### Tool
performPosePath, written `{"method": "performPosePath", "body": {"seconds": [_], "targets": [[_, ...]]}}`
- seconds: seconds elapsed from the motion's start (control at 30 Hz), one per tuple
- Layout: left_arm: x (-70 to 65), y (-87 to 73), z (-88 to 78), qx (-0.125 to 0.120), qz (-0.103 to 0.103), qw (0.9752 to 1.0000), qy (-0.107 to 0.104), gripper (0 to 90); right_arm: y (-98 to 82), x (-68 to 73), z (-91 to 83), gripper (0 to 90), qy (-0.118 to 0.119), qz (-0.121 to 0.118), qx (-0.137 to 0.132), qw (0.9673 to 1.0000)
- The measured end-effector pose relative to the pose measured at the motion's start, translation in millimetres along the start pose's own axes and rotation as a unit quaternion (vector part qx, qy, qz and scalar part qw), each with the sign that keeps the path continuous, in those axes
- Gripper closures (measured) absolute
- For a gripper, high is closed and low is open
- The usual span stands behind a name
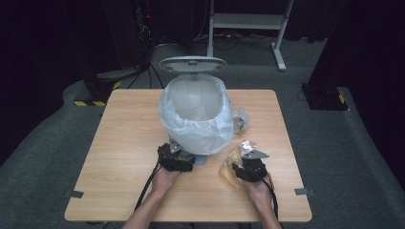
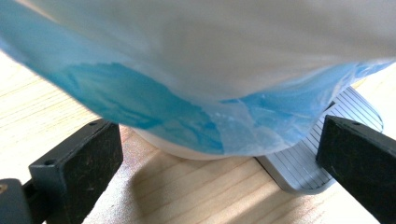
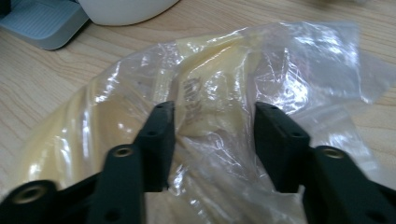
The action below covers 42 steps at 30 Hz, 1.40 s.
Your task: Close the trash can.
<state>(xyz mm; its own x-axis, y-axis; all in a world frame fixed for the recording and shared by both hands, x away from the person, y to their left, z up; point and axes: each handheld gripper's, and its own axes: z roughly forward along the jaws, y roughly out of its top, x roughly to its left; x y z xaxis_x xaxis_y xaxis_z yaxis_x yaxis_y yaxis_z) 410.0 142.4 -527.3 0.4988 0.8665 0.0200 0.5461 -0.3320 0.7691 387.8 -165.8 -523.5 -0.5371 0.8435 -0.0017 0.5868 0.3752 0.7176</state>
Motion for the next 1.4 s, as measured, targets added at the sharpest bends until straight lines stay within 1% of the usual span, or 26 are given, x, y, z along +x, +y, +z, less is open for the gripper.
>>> {"method": "performPosePath", "body": {"seconds": [0.07,0.1,0.13,0.17,0.2,0.23,0.3,0.33,0.4,0.47,0.57,0.6,0.63,0.7,0.8,0.9,0.93,0.97,1.0,1.03,1.07,1.1,1.23,1.3,1.37,1.4], "targets": [[0.0,0.0,0.0,-0.001,0.0,1.0,0.001,0.7,0.0,-1.0,-0.6,64.4,0.002,0.002,0.0,1.0],[0.0,0.0,0.0,-0.001,0.0,1.0,0.001,0.7,0.0,-1.0,-0.6,64.4,0.002,0.002,0.0,1.0],[0.1,0.0,0.0,0.0,0.0,1.0,0.001,0.7,-0.4,-1.3,-1.0,69.2,0.005,0.005,-0.002,1.0],[0.4,0.0,0.1,0.0,0.0,1.0,0.0,0.7,-0.4,-1.3,-1.0,69.2,0.005,0.005,-0.002,1.0],[0.7,0.1,0.4,-0.004,-0.002,1.0,0.002,0.7,-1.6,-1.4,-1.3,73.3,0.008,0.004,-0.006,0.9999],[0.7,0.1,0.4,-0.004,-0.002,1.0,0.002,0.7,-1.6,-1.4,-1.3,73.3,0.008,0.004,-0.006,0.9999],[0.7,0.0,0.3,0.0,-0.002,1.0,-0.001,0.7,-2.9,-1.2,-2.3,77.2,0.01,0.005,-0.008,0.9999],[0.6,0.2,0.2,-0.002,0.0,1.0,0.002,0.7,-3.7,-1.6,-2.7,79.9,0.011,0.004,-0.011,0.9999],[-0.3,0.0,0.2,-0.003,-0.003,1.0,0.002,0.7,-3.8,-1.4,-2.9,81.0,0.011,0.004,-0.012,0.9999],[0.4,0.1,0.0,0.001,0.0,1.0,0.001,0.7,-4.5,-2.2,-3.3,86.2,0.01,0.003,-0.016,0.9998],[-0.5,-0.1,0.2,-0.004,-0.004,1.0,0.002,0.7,-4.7,-2.8,-3.3,87.2,0.012,0.006,-0.016,0.9998],[-0.8,0.0,-0.4,-0.005,0.005,0.9999,0.008,0.7,-4.4,-2.8,-3.8,87.7,0.014,0.002,-0.015,0.9998],[-0.8,0.0,-0.4,-0.005,0.005,0.9999,0.008,0.7,-4.4,-2.8,-3.8,87.7,0.014,0.002,-0.015,0.9998],[-0.8,-0.1,-0.2,-0.005,0.003,1.0,0.007,0.7,-3.9,-2.9,-5.8,88.3,0.022,0.0,-0.013,0.9997],[-0.8,0.0,-0.3,-0.005,0.003,1.0,0.007,0.7,-4.2,-2.1,-8.0,88.5,0.025,-0.002,-0.013,0.9996],[-0.6,-0.1,0.0,-0.001,-0.002,1.0,0.0,0.7,-3.8,-2.5,-15.6,88.6,0.031,0.0,-0.023,0.9993],[-0.1,0.1,-0.1,-0.003,0.003,1.0,0.005,0.7,-3.3,-3.0,-18.2,88.6,0.032,0.002,-0.027,0.9991],[-0.1,0.1,-0.1,-0.003,0.003,1.0,0.005,0.7,-3.3,-3.0,-18.2,88.6,0.032,0.002,-0.027,0.9991],[-0.7,-0.1,0.2,-0.004,-0.003,1.0,0.002,0.7,-2.7,-3.7,-20.8,88.6,0.033,0.0,-0.03,0.999],[-0.4,-0.1,0.1,-0.001,-0.003,1.0,-0.001,0.7,-2.1,-4.2,-23.7,88.6,0.034,0.001,-0.033,0.9989],[0.8,0.2,0.0,-0.001,0.002,1.0,0.003,0.7,-1.2,-5.7,-29.4,88.6,0.036,0.004,-0.041,0.9985],[0.6,0.1,0.4,-0.003,-0.004,1.0,0.001,0.7,-0.9,-6.5,-32.4,88.6,0.038,0.007,-0.043,0.9983],[1.8,0.3,0.4,0.001,-0.003,1.0,-0.001,0.7,-0.2,-10.0,-39.9,88.6,0.043,0.013,-0.052,0.9976],[2.6,0.4,1.1,0.002,-0.01,0.9999,-0.007,0.7,0.9,-13.2,-46.1,88.6,0.048,0.019,-0.061,0.9968],[3.6,0.6,1.3,0.004,-0.01,0.9999,-0.009,0.7,1.6,-13.9,-47.9,88.6,0.05,0.018,-0.063,0.9966],[4.4,0.7,1.9,0.005,-0.016,0.9998,-0.013,0.7,3.2,-13.9,-52.2,88.5,0.051,0.018,-0.069,0.9962]]}}
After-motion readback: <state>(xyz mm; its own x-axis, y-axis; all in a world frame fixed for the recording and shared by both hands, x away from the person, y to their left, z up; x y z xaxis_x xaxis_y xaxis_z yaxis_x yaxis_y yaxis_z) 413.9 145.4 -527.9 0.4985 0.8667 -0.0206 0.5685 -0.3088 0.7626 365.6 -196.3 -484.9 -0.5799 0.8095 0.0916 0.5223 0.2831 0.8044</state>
